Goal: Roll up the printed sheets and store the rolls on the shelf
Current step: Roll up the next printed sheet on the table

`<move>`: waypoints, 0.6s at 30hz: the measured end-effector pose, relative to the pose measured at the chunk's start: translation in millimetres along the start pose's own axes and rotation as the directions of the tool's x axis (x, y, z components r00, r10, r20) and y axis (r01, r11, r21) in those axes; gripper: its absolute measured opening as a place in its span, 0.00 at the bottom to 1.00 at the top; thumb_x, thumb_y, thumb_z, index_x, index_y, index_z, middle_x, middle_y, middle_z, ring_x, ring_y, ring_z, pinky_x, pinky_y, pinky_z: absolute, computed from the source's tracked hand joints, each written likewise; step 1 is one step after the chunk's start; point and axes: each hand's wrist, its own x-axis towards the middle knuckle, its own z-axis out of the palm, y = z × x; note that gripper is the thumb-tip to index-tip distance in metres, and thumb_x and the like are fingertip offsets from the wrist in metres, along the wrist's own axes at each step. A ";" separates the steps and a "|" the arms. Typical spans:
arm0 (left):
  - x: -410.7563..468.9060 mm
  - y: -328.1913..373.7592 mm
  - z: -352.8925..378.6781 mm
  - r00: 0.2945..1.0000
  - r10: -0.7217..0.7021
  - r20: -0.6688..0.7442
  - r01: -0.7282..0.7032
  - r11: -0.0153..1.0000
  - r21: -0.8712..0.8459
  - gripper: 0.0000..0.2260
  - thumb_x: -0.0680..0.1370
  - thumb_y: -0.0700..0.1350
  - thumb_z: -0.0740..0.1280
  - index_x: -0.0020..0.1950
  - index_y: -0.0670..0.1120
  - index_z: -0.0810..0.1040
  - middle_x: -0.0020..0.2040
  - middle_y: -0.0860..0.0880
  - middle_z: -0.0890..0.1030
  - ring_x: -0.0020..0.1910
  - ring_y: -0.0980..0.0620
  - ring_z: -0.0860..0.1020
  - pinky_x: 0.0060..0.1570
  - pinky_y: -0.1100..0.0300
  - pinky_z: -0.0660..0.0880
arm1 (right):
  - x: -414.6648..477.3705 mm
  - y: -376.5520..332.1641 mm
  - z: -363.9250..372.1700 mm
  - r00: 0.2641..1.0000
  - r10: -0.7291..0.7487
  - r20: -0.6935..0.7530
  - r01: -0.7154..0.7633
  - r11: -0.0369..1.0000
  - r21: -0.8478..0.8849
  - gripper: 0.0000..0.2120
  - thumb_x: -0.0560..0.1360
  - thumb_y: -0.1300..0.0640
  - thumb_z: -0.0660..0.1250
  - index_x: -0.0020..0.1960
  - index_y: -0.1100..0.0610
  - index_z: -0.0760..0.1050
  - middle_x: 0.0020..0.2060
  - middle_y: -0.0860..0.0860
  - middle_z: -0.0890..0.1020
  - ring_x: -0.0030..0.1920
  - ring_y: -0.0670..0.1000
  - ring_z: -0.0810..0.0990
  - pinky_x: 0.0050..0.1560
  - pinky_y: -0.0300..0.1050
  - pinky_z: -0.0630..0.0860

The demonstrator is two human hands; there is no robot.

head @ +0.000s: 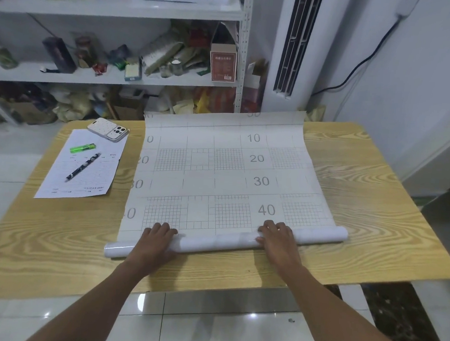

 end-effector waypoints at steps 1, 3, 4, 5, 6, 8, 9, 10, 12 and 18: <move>-0.5 0.5 0.9 1.000 -0.019 0.008 0.019 0.999 -0.025 0.27 0.56 0.52 0.80 0.50 0.45 0.76 0.42 0.48 0.78 0.38 0.47 0.77 0.33 0.54 0.75 | 0.1 0.8 0.4 1.000 0.001 0.012 -0.001 1.000 0.008 0.08 0.74 0.54 0.68 0.51 0.56 0.78 0.49 0.52 0.79 0.47 0.57 0.76 0.49 0.51 0.73; -1.5 0.1 3.0 0.999 -0.048 0.023 0.049 0.996 -0.070 0.26 0.61 0.51 0.78 0.53 0.45 0.75 0.45 0.47 0.78 0.41 0.45 0.77 0.35 0.52 0.75 | -0.5 2.5 0.0 0.998 -0.019 0.056 0.018 1.000 0.020 0.13 0.78 0.52 0.61 0.59 0.56 0.74 0.56 0.53 0.77 0.54 0.57 0.73 0.56 0.50 0.69; -1.7 -0.1 3.6 0.998 -0.057 0.023 0.059 0.994 -0.091 0.24 0.64 0.51 0.77 0.55 0.44 0.74 0.46 0.47 0.78 0.43 0.44 0.77 0.37 0.51 0.74 | -1.2 3.3 -0.7 0.997 -0.033 0.073 0.031 0.999 0.033 0.16 0.79 0.50 0.59 0.63 0.56 0.71 0.59 0.52 0.75 0.57 0.57 0.71 0.59 0.49 0.67; -2.1 0.9 2.2 0.997 -0.070 0.029 0.072 0.991 -0.111 0.22 0.67 0.51 0.74 0.57 0.44 0.74 0.49 0.46 0.78 0.46 0.43 0.76 0.40 0.50 0.73 | -2.3 4.0 -2.1 0.996 -0.045 0.080 0.041 0.997 0.058 0.19 0.79 0.48 0.59 0.66 0.56 0.68 0.62 0.52 0.73 0.59 0.56 0.69 0.62 0.49 0.65; -2.6 2.7 0.2 0.996 -0.077 0.049 0.082 0.988 -0.128 0.21 0.71 0.51 0.71 0.60 0.44 0.72 0.52 0.46 0.77 0.49 0.42 0.74 0.44 0.50 0.72 | -3.2 4.2 -4.3 0.995 -0.057 0.082 0.050 0.995 0.088 0.22 0.78 0.47 0.60 0.69 0.56 0.65 0.64 0.52 0.71 0.61 0.56 0.68 0.64 0.48 0.63; -2.0 5.5 -0.9 0.993 -0.091 0.076 0.102 0.983 -0.154 0.20 0.76 0.51 0.65 0.64 0.45 0.69 0.57 0.46 0.74 0.55 0.44 0.71 0.50 0.50 0.69 | -3.5 4.7 -9.3 0.994 -0.060 0.094 0.045 0.986 0.159 0.28 0.75 0.46 0.65 0.69 0.56 0.63 0.64 0.51 0.70 0.62 0.55 0.67 0.65 0.47 0.60; -1.7 6.5 -1.8 0.991 -0.099 0.088 0.111 0.983 -0.145 0.20 0.77 0.51 0.63 0.66 0.45 0.67 0.58 0.47 0.73 0.56 0.44 0.70 0.52 0.51 0.68 | -3.3 5.0 -10.2 0.993 -0.055 0.102 0.035 0.982 0.188 0.29 0.73 0.45 0.67 0.68 0.56 0.64 0.64 0.51 0.70 0.61 0.54 0.67 0.64 0.46 0.61; -2.4 7.0 -4.2 0.990 -0.099 0.098 0.112 0.984 -0.137 0.19 0.77 0.50 0.63 0.66 0.46 0.67 0.57 0.47 0.73 0.56 0.44 0.70 0.52 0.52 0.68 | -2.8 4.8 -10.4 0.993 -0.048 0.103 0.026 0.979 0.204 0.29 0.71 0.45 0.69 0.67 0.56 0.65 0.62 0.50 0.71 0.60 0.53 0.67 0.62 0.45 0.62; -5.1 5.5 -5.1 0.993 -0.086 0.087 0.095 0.990 -0.104 0.17 0.73 0.47 0.69 0.60 0.48 0.71 0.51 0.48 0.77 0.50 0.45 0.74 0.47 0.51 0.71 | -3.1 4.5 -10.3 0.995 -0.031 0.098 0.010 0.978 0.209 0.27 0.70 0.46 0.71 0.62 0.56 0.67 0.58 0.51 0.73 0.56 0.52 0.68 0.56 0.42 0.63; -9.5 1.1 -0.2 0.996 -0.078 0.040 0.079 0.997 -0.016 0.18 0.64 0.42 0.77 0.50 0.48 0.76 0.46 0.47 0.79 0.42 0.45 0.77 0.38 0.51 0.75 | -7.1 1.1 -7.0 0.994 -0.097 0.043 0.091 0.987 0.129 0.19 0.68 0.56 0.74 0.55 0.61 0.73 0.52 0.53 0.76 0.52 0.56 0.73 0.60 0.47 0.66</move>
